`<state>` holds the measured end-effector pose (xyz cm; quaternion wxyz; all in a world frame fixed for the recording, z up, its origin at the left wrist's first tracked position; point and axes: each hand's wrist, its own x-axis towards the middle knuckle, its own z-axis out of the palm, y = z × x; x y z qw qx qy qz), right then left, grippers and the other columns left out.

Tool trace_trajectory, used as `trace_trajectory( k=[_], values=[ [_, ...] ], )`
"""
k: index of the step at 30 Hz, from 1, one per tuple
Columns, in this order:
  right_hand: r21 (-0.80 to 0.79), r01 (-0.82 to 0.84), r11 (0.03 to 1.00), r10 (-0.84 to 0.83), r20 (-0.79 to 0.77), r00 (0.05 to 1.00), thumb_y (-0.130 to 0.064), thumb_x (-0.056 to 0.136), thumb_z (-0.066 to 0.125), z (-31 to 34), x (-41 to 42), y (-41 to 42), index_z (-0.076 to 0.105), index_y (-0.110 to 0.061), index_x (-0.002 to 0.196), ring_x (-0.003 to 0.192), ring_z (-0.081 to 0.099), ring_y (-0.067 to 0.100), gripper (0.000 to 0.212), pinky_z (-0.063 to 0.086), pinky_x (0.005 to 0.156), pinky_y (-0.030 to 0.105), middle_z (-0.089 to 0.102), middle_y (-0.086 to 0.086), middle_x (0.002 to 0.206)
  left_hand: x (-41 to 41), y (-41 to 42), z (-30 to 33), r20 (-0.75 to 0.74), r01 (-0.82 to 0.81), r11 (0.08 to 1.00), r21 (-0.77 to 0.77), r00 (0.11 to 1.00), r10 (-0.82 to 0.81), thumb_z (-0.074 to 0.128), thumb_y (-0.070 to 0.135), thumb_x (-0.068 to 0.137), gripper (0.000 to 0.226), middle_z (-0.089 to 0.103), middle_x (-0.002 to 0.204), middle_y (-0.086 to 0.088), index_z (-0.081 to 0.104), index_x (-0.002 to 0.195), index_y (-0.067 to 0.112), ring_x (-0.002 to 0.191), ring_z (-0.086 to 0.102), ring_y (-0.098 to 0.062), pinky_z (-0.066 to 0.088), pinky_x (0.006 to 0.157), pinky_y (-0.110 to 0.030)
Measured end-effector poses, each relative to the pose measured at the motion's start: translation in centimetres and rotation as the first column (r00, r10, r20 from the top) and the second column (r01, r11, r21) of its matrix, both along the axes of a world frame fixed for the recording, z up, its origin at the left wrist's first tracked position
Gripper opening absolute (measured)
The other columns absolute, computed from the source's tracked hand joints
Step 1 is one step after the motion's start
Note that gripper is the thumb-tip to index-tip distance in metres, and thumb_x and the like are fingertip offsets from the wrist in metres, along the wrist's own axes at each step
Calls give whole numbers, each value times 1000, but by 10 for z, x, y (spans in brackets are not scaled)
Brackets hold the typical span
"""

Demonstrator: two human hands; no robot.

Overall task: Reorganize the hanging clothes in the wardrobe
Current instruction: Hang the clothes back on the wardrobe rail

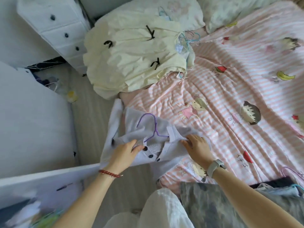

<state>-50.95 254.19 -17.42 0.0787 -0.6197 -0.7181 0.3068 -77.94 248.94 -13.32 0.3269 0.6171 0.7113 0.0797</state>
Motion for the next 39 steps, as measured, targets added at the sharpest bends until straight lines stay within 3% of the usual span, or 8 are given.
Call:
trace_trajectory(
  k=[3, 8, 13, 18, 22, 24, 33, 39],
  values=[
    [139, -155, 978, 158, -11, 987, -25, 87, 58, 9, -54, -22, 62, -3, 79, 74, 60, 33, 24, 43, 70, 40, 64, 12, 76, -41, -64, 5, 26, -176, 984, 26, 984, 176, 58, 33, 90, 34, 46, 54, -4, 49, 65, 12, 58, 47, -24, 35, 57, -33],
    [383, -468, 796, 492, 39, 869, -41, 87, 41, 29, -147, -82, 67, -6, 81, 65, 62, 30, 43, 40, 66, 32, 64, 9, 72, -99, -191, 14, 98, -510, 859, 50, 858, 504, 62, 27, 87, 39, 29, 49, 4, 39, 58, 16, 53, 27, -18, 22, 51, -30],
    [477, -695, 538, 794, -11, 607, -36, 98, 27, 42, -231, -164, 69, -5, 95, 65, 61, 29, 52, 43, 65, 32, 61, 8, 72, -141, -331, 27, 43, -785, 609, 112, 617, 786, 64, 22, 86, 40, 51, 57, -23, 38, 55, 22, 60, 49, -39, 29, 53, -35],
    [450, -815, 365, 927, -98, 361, -28, 94, 39, 65, -318, -247, 68, -5, 96, 63, 63, 28, 38, 52, 49, 31, 63, 10, 76, -171, -443, 47, 52, -919, 340, 199, 356, 933, 59, 26, 89, 27, 38, 50, -1, 48, 65, 28, 55, 45, -30, 28, 52, -36],
    [491, -850, 191, 981, -128, 147, -22, 88, 51, 93, -388, -308, 68, -8, 94, 64, 64, 21, 24, 49, 50, 25, 66, 5, 77, -189, -519, 75, 8, -904, 135, 406, 152, 988, 59, 21, 89, 3, 45, 49, -3, 61, 88, 22, 55, 52, -32, 28, 51, -30],
    [528, -844, 92, 992, -119, 34, -17, 82, 59, 108, -419, -335, 68, -10, 93, 64, 64, 19, 17, 47, 52, 23, 67, 2, 76, -196, -550, 91, -2, -867, 51, 496, 57, 998, 61, 15, 88, 16, 56, 57, -10, 64, 102, 8, 59, 58, -32, 34, 54, -29],
    [628, -736, -253, 929, -54, -366, -24, 84, 57, 202, -540, -403, 68, -11, 82, 42, 56, 19, 17, 36, 49, 13, 64, 2, 53, -237, -629, 159, 100, -635, -236, 736, -243, 965, 59, 11, 89, 15, 52, 68, -6, 56, 88, -3, 59, 49, -25, 34, 55, -30],
    [668, -705, -240, 885, -148, -442, -17, 89, 56, 256, -604, -440, 58, -8, 74, 46, 43, 19, 18, 28, 52, 23, 42, -4, 50, -291, -646, 211, 104, -480, -339, 810, -451, 886, 63, 17, 86, 24, 59, 98, -20, 58, 99, -3, 92, 55, -38, 41, 78, -43]
  ],
)
